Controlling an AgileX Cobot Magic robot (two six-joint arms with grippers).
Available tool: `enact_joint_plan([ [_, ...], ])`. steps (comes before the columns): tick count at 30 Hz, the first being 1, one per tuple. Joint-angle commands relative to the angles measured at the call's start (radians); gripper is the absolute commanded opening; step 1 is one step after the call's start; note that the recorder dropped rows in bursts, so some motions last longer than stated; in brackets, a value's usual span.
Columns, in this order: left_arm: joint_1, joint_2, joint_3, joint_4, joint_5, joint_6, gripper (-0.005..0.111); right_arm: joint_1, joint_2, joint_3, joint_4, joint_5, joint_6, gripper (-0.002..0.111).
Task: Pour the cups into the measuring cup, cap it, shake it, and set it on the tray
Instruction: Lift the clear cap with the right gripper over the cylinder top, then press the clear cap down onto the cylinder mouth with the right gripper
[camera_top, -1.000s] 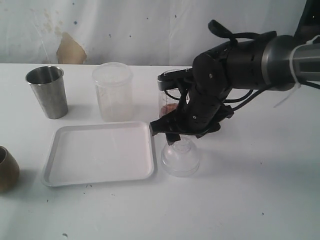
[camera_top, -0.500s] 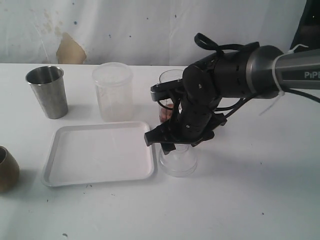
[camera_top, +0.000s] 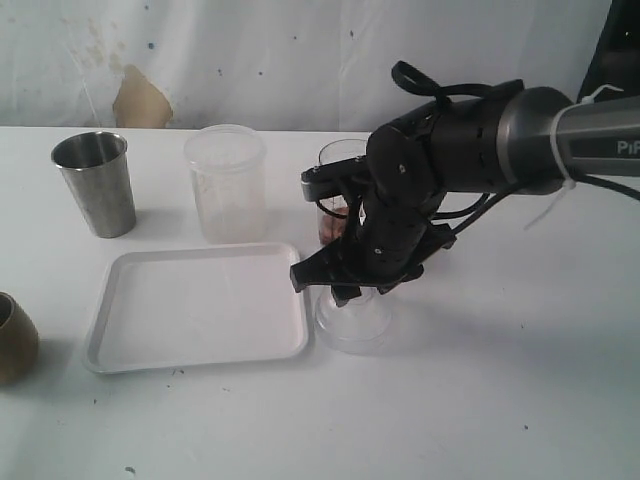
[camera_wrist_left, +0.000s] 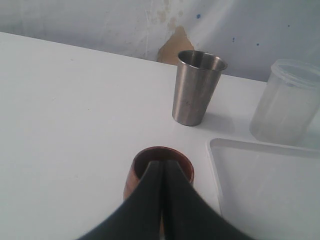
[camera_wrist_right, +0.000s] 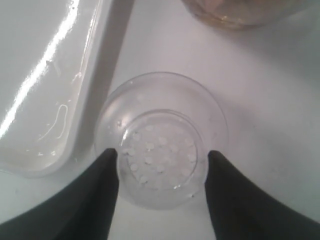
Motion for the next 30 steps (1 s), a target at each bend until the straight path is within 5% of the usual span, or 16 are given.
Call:
enact_joint_plan([
  [1, -0.008, -0.004, 0.005, 0.006, -0.004, 0.001, 0.001, 0.0, -0.057, 0.002, -0.003, 0.02, -0.036, 0.0],
  [9, -0.008, -0.004, 0.005, 0.006, -0.004, 0.001, 0.001, 0.0, -0.178, -0.042, -0.003, 0.097, -0.102, 0.0],
  [19, -0.008, -0.004, 0.005, 0.006, -0.004, 0.001, 0.001, 0.0, -0.205, -0.341, -0.058, 0.369, -0.224, 0.0],
  [30, -0.008, -0.004, 0.005, 0.006, -0.004, 0.001, 0.001, -0.055, 0.063, -0.753, -0.117, 0.484, -0.27, 0.0],
])
